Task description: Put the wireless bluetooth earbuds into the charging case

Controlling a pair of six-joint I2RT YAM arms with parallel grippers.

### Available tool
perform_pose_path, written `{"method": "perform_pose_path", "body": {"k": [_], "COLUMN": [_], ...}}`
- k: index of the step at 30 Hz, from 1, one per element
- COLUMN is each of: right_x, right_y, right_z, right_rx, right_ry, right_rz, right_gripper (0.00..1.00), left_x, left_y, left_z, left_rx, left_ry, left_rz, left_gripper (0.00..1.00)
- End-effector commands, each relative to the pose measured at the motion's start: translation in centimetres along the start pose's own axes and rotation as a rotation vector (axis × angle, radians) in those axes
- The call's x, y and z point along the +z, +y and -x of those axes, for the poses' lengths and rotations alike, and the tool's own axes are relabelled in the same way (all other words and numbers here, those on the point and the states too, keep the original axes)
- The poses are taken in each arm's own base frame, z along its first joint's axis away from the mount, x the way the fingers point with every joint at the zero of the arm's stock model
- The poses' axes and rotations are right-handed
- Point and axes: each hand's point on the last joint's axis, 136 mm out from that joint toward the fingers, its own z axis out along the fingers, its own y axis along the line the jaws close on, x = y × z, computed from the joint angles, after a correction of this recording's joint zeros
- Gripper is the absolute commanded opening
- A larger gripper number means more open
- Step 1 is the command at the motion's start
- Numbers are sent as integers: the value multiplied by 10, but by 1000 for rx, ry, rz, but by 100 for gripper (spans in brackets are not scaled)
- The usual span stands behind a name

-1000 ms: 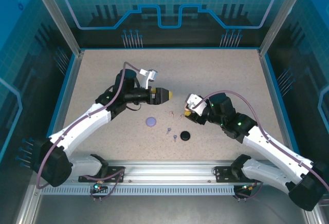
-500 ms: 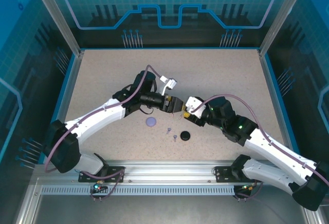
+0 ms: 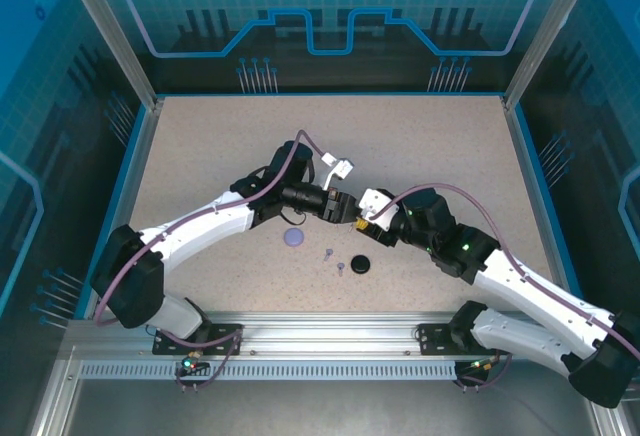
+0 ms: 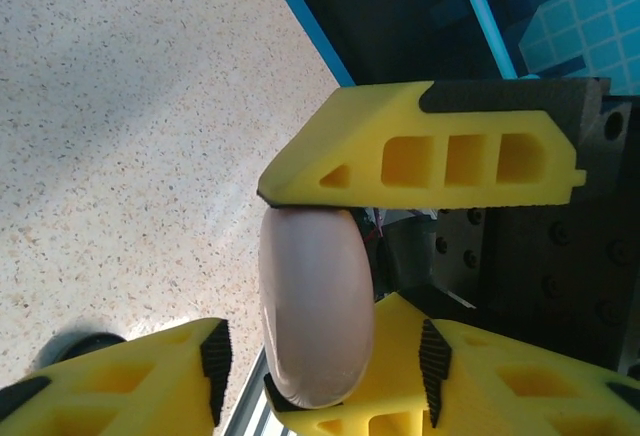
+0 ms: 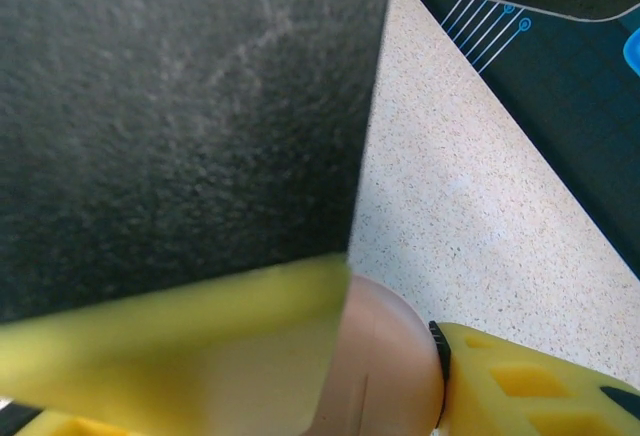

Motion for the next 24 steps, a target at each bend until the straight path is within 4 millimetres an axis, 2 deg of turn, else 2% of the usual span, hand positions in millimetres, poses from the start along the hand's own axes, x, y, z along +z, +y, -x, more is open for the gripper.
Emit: {"method": "perform_pose_path", "body": {"k": [1, 9, 18, 21, 24], "right_x": [-3, -2, 3, 1, -4], "right_y": [-3, -4, -7, -9, -12], "right_z": [20, 28, 28, 29, 29], "right_rx": [1, 8, 25, 49, 80], "right_ry": [-63, -90, -76, -74, -75], "right_rz": [-12, -10, -15, -10, -5], "right_gripper": [50, 50, 51, 54, 61], "left_x": [2, 7, 10, 8, 3], "left_y": [-16, -14, -19, -21, -24], "left_z": [9, 5, 6, 8, 12], "left_rx": [38, 35, 55, 77, 113], "left_ry": [-5, 11, 8, -4, -31], "left_rz": [-48, -51, -76, -72, -53], "left_gripper": [50, 48, 29, 26, 26]}}
